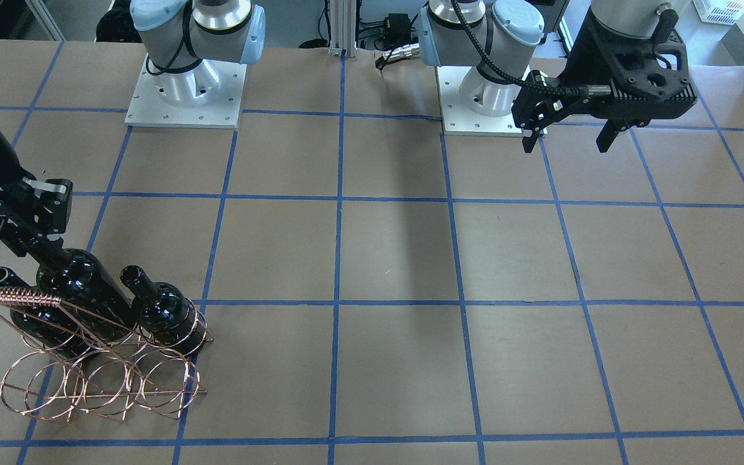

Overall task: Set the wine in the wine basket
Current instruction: 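Lower the bottle into the empty ring of the copper rack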

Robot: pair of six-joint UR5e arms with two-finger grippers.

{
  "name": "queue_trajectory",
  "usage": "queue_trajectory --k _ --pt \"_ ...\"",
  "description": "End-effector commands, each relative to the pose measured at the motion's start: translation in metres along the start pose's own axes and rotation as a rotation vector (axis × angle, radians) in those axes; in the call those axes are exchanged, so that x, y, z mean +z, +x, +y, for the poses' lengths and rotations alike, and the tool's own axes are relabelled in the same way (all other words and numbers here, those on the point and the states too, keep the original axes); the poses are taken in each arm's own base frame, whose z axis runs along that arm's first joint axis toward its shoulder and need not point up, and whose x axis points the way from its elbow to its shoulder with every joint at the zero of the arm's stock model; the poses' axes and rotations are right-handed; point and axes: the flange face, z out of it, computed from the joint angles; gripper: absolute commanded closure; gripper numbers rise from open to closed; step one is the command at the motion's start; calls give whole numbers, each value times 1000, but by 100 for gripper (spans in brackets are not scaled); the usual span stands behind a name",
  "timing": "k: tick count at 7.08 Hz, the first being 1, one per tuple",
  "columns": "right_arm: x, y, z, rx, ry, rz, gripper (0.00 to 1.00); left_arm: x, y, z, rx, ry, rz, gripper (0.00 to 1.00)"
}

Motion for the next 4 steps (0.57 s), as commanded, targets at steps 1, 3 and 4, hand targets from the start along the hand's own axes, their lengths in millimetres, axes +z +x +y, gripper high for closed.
queue_trajectory --k 1,3,4 --pt "17 -1 -3 -16 23 -7 89 0 0 0 0 0 -1 0" --pt "15 0 -3 -24 24 5 89 2 1 0 0 -4 6 0" --pt "9 1 -3 -30 32 13 89 1 1 0 0 -2 4 0"
